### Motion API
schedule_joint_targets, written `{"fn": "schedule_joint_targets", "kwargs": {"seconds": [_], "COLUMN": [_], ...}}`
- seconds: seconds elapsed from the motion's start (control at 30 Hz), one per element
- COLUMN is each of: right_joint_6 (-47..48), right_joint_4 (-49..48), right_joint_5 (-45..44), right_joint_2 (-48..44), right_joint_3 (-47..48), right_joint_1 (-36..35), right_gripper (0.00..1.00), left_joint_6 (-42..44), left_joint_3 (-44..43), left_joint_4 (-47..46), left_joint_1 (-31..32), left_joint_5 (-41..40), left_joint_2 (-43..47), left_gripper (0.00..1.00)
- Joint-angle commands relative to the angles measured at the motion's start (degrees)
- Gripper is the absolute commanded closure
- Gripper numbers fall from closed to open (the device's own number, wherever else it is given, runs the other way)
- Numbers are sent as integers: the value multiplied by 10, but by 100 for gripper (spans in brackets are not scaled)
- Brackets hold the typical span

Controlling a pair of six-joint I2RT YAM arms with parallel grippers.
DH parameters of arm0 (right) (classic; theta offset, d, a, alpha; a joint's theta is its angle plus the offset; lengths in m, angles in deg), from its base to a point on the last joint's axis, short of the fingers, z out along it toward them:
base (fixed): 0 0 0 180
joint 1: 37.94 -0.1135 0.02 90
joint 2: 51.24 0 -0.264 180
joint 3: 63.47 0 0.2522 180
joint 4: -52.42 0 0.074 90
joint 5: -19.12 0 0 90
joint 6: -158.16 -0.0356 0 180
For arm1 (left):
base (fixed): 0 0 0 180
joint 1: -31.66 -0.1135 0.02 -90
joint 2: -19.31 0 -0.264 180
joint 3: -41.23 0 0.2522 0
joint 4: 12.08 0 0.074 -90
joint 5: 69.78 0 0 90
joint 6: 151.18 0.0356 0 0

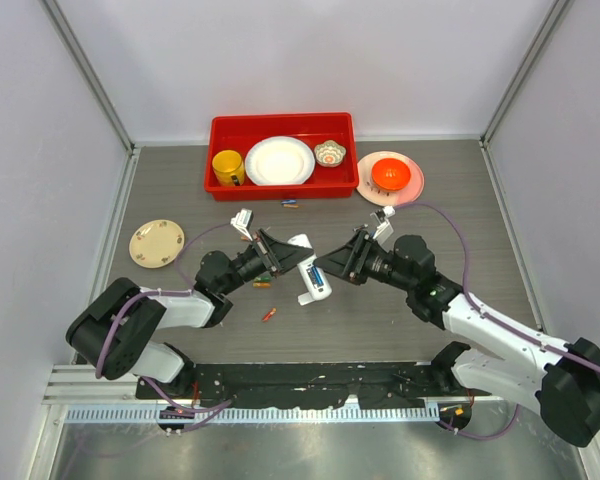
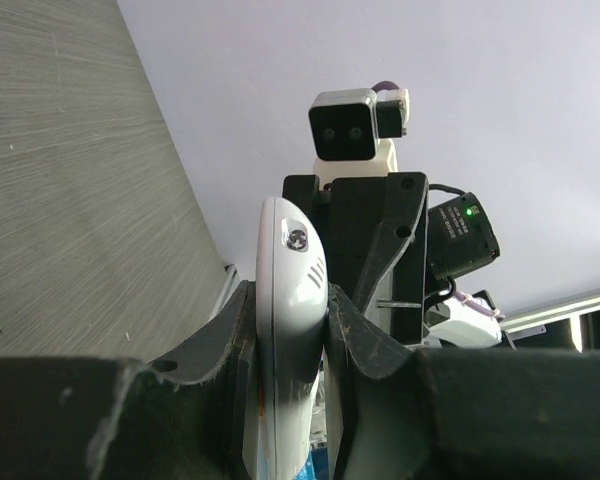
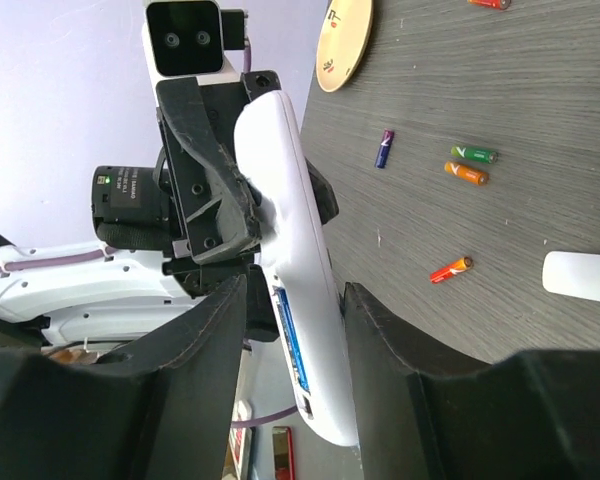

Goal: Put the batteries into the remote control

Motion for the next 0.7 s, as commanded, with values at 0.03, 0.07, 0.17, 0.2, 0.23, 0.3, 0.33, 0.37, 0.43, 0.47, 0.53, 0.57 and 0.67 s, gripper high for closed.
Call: {"fn": "schedule_joint_targets", "kwargs": {"seconds": [0.03, 0.07, 0.17, 0.2, 0.23, 0.3, 0.33, 0.37, 0.43, 0.47, 0.53, 0.57, 0.67], "right_joint_6": [9, 11, 16, 22, 26, 30, 31, 33, 33, 35, 40, 42, 50], "right_joint_4": [-23, -23, -18, -9, -3, 7, 9, 10, 11, 15, 22, 27, 38], "right_joint_5": [6, 8, 12, 12, 11, 11, 13, 12, 16, 16, 16, 14, 12], "right_joint_2": [22, 27, 29, 30, 31, 33, 34, 36, 35, 35, 32, 30, 28], "right_joint_3": [24, 24, 26, 27, 30, 30, 30, 28, 25, 24, 20, 18, 12], "right_joint_1": [2, 2, 1, 2, 2, 2, 2, 2, 1, 1, 1, 2, 1], "right_gripper": [53, 54, 55, 56, 58, 64, 64, 66, 67, 67, 69, 71, 74], "left_joint_6": [8, 8, 7, 6, 7, 7, 7, 7, 7, 7, 7, 7, 7], "left_joint_3": [-17, -17, -19, -21, -21, -24, -26, -29, -30, -32, -34, -35, -40], "left_joint_4": [-151, -151, -151, -151, -151, -151, -151, -151, -151, -151, -151, -151, -151], "left_joint_1": [4, 4, 4, 4, 5, 4, 5, 5, 5, 5, 4, 5, 4], "left_joint_5": [4, 3, 2, 3, 2, 3, 1, 1, -2, -3, -8, -9, -10], "left_joint_2": [5, 6, 5, 4, 4, 4, 5, 4, 3, 2, 2, 3, 3], "left_gripper": [100, 100, 100, 100, 100, 100, 100, 100, 100, 100, 100, 100, 100]}}
